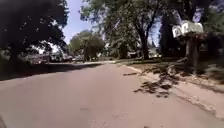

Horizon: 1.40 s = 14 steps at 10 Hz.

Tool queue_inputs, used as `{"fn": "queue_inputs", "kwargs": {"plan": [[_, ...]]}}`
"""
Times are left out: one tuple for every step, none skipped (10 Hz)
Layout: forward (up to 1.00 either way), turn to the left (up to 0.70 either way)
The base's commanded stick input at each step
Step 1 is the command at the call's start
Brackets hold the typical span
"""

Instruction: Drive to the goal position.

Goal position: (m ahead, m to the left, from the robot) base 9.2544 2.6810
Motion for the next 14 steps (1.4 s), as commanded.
{"fn": "queue_inputs", "kwargs": {"plan": [[0.5, 0.0], [0.5, 0.0], [0.5, 0.0], [0.5, 0.0], [0.5, 0.0], [0.5, 0.0], [0.5, 0.0], [0.5, 0.0], [0.5, 0.0], [0.5, 0.0], [0.5, 0.0], [0.5, 0.0], [0.5, 0.0], [0.5, 0.0]]}}
